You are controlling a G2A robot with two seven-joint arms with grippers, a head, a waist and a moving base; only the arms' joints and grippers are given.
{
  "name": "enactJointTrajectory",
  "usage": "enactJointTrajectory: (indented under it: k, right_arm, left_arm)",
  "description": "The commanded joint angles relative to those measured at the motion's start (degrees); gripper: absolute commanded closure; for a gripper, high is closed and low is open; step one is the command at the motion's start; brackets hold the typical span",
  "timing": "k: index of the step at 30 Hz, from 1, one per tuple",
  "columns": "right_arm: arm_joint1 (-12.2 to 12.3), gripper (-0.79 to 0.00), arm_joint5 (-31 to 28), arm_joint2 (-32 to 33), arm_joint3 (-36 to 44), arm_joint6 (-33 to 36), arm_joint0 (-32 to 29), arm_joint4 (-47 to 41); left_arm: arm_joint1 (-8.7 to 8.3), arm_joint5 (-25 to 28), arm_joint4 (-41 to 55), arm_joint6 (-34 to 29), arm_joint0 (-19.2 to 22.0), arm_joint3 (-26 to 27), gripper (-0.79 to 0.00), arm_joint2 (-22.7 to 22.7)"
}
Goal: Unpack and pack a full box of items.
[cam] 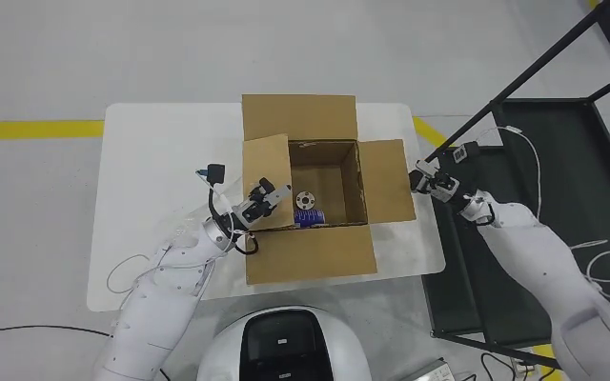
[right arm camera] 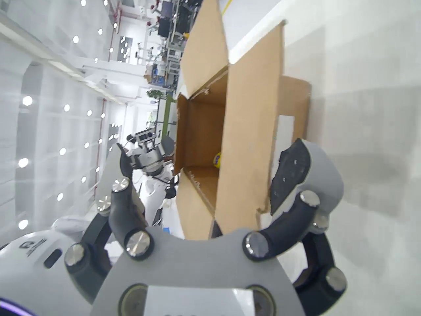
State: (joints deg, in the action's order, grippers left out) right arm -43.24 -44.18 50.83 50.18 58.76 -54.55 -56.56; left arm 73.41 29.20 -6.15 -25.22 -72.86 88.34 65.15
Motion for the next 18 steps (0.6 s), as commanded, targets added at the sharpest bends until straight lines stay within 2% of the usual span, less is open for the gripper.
enactJointTrajectory:
  k: [1, 6, 9, 13, 18]
  right_arm:
    - [0.5, -0.785, 4.3, 1.9, 3.7, 5.6, -0.6, -3.9]
    - [1.2, -0.785, 11.6, 5.6, 13.7, 12.9, -3.6, -6.6]
    - [0.9, -0.785, 12.6, 5.7, 18.5, 14.0, -4.8, -4.0]
    - [-0.4, -0.785, 11.9, 3.3, 19.9, 12.3, -4.5, 1.4]
    - [-2.9, -0.785, 13.6, -0.9, 18.3, 6.4, -1.6, 8.0]
  left_arm:
    - [0.00, 0.0, 0.0, 0.0, 0.0, 0.0, -0.785, 0.0]
    - [0.00, 0.0, 0.0, 0.0, 0.0, 0.0, -0.785, 0.0]
    - [0.00, 0.0, 0.0, 0.0, 0.0, 0.0, -0.785, 0.0]
    - [0.00, 0.0, 0.0, 0.0, 0.0, 0.0, -0.785, 0.0]
    - [0.00, 0.0, 0.0, 0.0, 0.0, 0.0, -0.785, 0.0]
